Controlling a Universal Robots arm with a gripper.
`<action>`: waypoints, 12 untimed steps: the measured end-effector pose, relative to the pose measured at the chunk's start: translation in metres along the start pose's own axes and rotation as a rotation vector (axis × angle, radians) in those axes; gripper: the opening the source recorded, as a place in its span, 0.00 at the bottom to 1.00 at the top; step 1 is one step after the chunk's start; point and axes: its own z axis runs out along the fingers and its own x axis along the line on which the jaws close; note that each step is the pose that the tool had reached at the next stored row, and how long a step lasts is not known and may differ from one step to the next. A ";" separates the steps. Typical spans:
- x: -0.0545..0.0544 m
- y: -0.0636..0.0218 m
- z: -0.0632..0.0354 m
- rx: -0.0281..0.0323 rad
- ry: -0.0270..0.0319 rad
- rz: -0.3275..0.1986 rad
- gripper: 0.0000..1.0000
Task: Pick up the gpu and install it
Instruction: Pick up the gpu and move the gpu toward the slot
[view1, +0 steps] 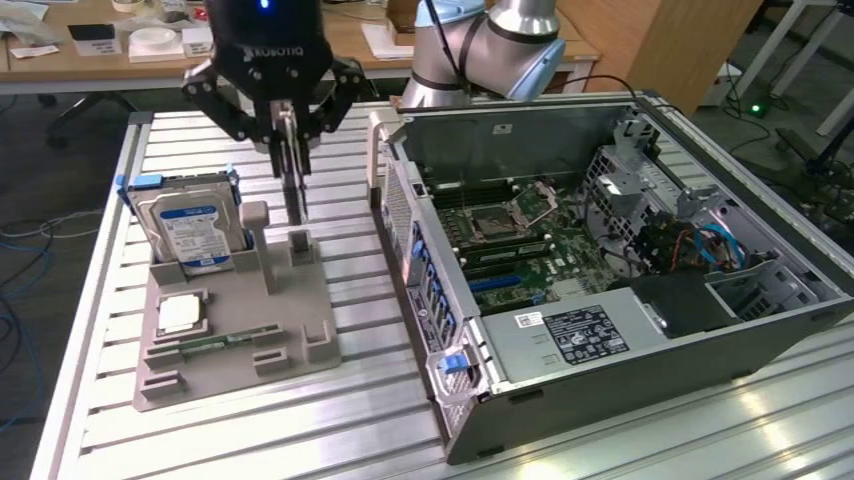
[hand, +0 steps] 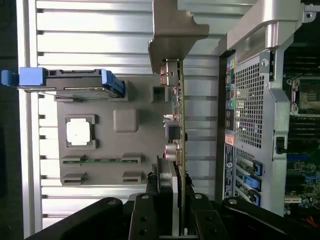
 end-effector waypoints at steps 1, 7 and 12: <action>0.000 0.0001 -0.0045 -0.0001 0.0000 0.000 0.28; 0.000 0.0004 -0.0287 0.0000 -0.0001 0.000 0.28; -0.003 0.0005 -0.0290 0.0000 -0.0003 0.000 0.28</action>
